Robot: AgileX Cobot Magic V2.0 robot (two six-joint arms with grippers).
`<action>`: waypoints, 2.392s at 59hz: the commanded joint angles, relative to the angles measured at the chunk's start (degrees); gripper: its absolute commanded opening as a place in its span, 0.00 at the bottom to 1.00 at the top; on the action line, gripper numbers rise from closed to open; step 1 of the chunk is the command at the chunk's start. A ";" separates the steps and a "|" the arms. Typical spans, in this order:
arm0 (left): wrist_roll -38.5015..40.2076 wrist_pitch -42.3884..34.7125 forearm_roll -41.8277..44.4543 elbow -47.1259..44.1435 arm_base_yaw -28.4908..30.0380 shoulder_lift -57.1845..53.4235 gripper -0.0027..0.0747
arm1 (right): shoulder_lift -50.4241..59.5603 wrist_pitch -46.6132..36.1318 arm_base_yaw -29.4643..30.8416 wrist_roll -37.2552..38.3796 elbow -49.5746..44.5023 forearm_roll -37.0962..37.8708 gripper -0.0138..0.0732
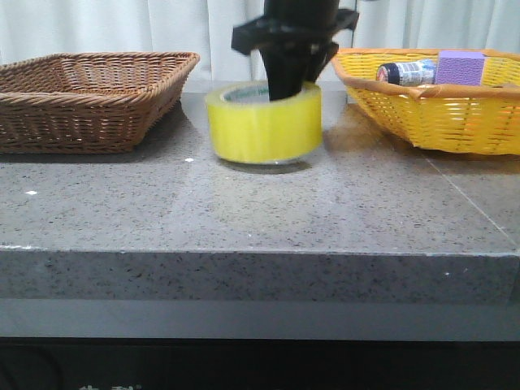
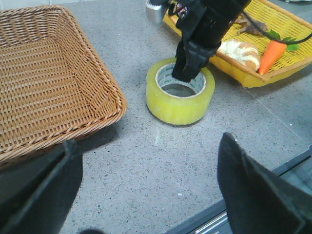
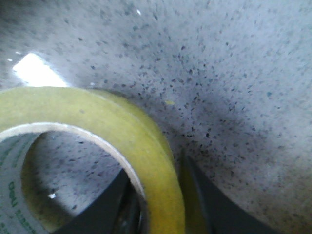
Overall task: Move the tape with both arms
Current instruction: 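Lift the tape roll out and set it on the table between baskets, then open the right gripper and withdraw it from the tape roll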
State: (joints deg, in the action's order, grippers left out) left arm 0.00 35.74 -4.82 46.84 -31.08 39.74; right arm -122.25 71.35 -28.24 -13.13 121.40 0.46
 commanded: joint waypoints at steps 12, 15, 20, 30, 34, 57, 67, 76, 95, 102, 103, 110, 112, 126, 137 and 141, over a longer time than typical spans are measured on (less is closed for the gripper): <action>0.36 -4.32 -0.71 1.94 -0.40 0.30 0.76 | 2.61 -1.46 0.11 0.28 1.54 0.23 0.48; 0.36 -4.32 -0.71 1.94 -0.40 0.30 0.76 | 2.94 -1.62 0.11 0.82 1.68 0.23 0.55; 0.36 -4.32 -0.71 1.94 -0.40 0.30 0.76 | 4.00 -1.68 0.11 1.92 2.20 0.18 0.64; 0.36 -4.32 -0.71 1.94 -0.40 0.30 0.76 | 7.97 -0.98 0.11 2.58 3.74 -1.32 0.64; 0.36 -4.32 -0.71 1.94 -0.40 0.30 0.76 | 10.61 -0.04 0.11 2.66 4.59 -2.67 0.64; 0.36 -4.32 -0.71 1.94 -0.40 0.30 0.76 | 31.77 -6.61 0.11 9.62 -8.75 -8.13 0.64; 0.36 -4.32 -0.71 1.94 -0.40 0.30 0.76 | 44.28 -17.25 0.11 9.62 -25.10 -9.04 0.64; 0.36 -4.32 -0.71 1.94 -0.40 0.30 0.76 | 54.46 -23.49 0.11 9.62 -38.48 -9.29 0.64; 0.36 -4.32 -0.71 1.94 -0.40 0.30 0.76 | 74.89 -36.65 0.11 9.62 -61.76 -9.29 0.64; 0.36 -4.32 -0.71 1.94 -0.40 0.30 0.76 | 81.32 -40.48 0.11 9.62 -68.69 -9.24 0.64; 0.36 -4.32 -0.71 1.94 -0.40 0.30 0.76 | 82.30 -40.79 0.11 9.62 -69.31 -9.24 0.64; 0.36 -4.32 -0.71 1.94 -0.40 0.30 0.76 | 86.84 -41.30 0.11 9.62 -73.46 -9.24 0.64; 0.36 -4.60 -0.71 1.94 -0.40 0.30 0.76 | 87.74 -41.37 0.11 9.62 -74.23 -9.24 0.64; 0.36 -5.25 -1.03 1.94 -0.40 0.30 0.76 | 88.56 -41.02 0.11 9.62 -75.29 -9.24 0.64; -4.26 -3.95 -0.02 5.61 -0.40 4.31 0.76 | 88.56 -41.02 0.11 9.62 -75.29 -9.24 0.64; -6.29 -0.33 -0.02 9.54 -0.40 7.95 0.76 | 88.56 -41.02 0.11 9.62 -75.29 -9.24 0.64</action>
State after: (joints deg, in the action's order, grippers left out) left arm -3.67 36.51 -4.71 50.83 -31.08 44.11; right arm -33.77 34.91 -28.24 -3.59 44.73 -8.23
